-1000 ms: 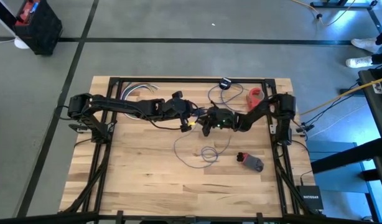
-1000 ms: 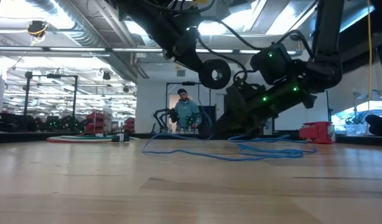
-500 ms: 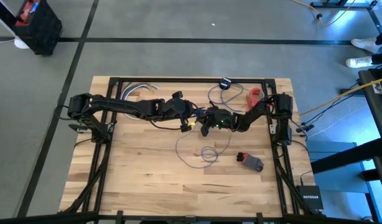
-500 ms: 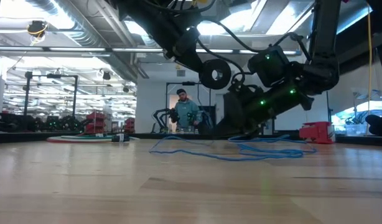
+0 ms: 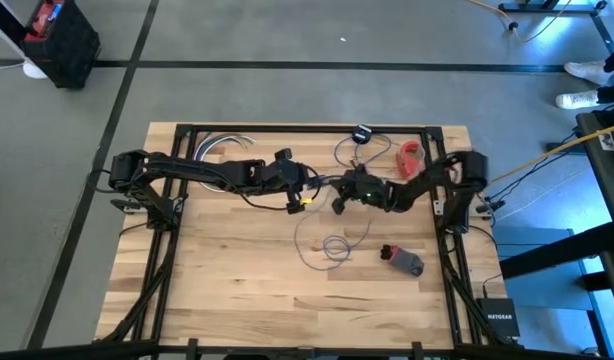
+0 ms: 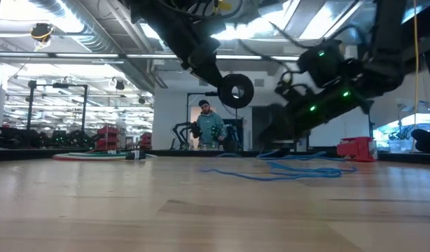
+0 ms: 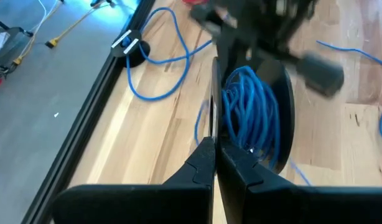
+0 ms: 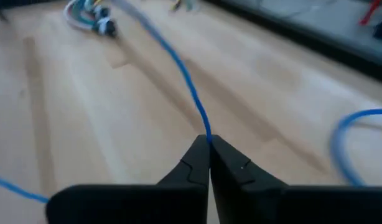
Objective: Coil cords
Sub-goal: Coil the blue wire onto the spool
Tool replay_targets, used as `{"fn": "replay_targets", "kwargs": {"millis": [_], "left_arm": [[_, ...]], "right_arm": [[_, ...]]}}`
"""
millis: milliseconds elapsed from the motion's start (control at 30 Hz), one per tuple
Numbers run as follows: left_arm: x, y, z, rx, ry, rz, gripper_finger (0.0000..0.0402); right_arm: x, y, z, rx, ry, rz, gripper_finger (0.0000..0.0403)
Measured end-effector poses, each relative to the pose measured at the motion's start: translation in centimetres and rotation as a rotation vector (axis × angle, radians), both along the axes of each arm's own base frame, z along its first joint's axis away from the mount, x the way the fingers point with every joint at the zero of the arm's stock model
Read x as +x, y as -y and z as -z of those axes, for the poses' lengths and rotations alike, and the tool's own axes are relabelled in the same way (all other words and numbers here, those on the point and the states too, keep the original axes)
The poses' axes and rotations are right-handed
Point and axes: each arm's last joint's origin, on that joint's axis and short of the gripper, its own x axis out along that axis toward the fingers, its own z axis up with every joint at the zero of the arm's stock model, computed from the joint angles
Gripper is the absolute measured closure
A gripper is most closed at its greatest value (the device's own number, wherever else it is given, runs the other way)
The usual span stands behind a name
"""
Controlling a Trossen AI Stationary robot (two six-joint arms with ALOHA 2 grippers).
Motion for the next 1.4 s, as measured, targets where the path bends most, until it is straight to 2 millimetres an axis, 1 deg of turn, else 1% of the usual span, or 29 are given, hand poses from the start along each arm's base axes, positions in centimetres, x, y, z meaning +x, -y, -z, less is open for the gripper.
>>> {"fn": "replay_targets", "kwargs": {"millis": [100,200,333,433,567,700,767,867,933,1033,1167,1267,1400], "left_arm": [[0.0,0.0,0.0,-0.002,-0.002,-0.002,0.0402],[-0.1,-0.4,0.0,-0.006,0.003,-0.015,0.0402],[0.1,-1.1,0.3,-0.022,0.008,-0.049,0.0402],[0.6,-1.5,1.1,-0.019,0.008,-0.058,0.0402],[1.2,-2.1,1.9,-0.013,0.022,-0.064,0.0402],[1.6,-2.4,2.2,-0.001,0.032,-0.062,0.0402],[1.7,-2.4,2.4,0.007,0.03,-0.055,0.0402],[2.2,-2.4,2.2,0.009,0.081,-0.054,0.0401],[2.3,-2.4,2.0,0.013,0.109,-0.059,0.0402],[2.2,-2.5,2.1,0.007,0.104,-0.068,0.0402],[1.9,-2.3,2.4,0.017,0.043,-0.05,0.0402],[1.7,-1.9,2.5,0.037,-0.012,-0.018,0.0401],[1.4,-1.0,1.9,0.071,-0.031,0.034,0.0402]], "right_arm": [[-1.5,-0.3,-1.6,-0.024,0.045,0.002,0.0398],[-2.5,-0.6,-3.4,-0.036,0.105,-0.003,0.0398],[-3.1,-0.9,-5.7,-0.014,0.196,-0.072,0.04],[-3.1,-1.1,-6.8,0.016,0.252,-0.122,0.04],[-2.6,-1.2,-7.3,0.067,0.288,-0.18,0.0401],[-2.2,-1.7,-7.7,0.078,0.313,-0.205,0.0401],[-1.9,-2.1,-8.2,0.074,0.343,-0.227,0.0401],[-1.3,-3.0,-8.7,0.075,0.358,-0.264,0.0401],[-0.9,-3.7,-8.8,0.076,0.358,-0.283,0.0401],[-0.5,-4.3,-8.7,0.046,0.336,-0.284,0.0401],[-0.9,-3.8,-8.2,0.0,0.268,-0.208,0.0402],[-1.4,-3.0,-8.4,-0.014,0.258,-0.17,0.0401],[-2.3,-1.8,-8.2,-0.018,0.237,-0.118,0.0401]]}}
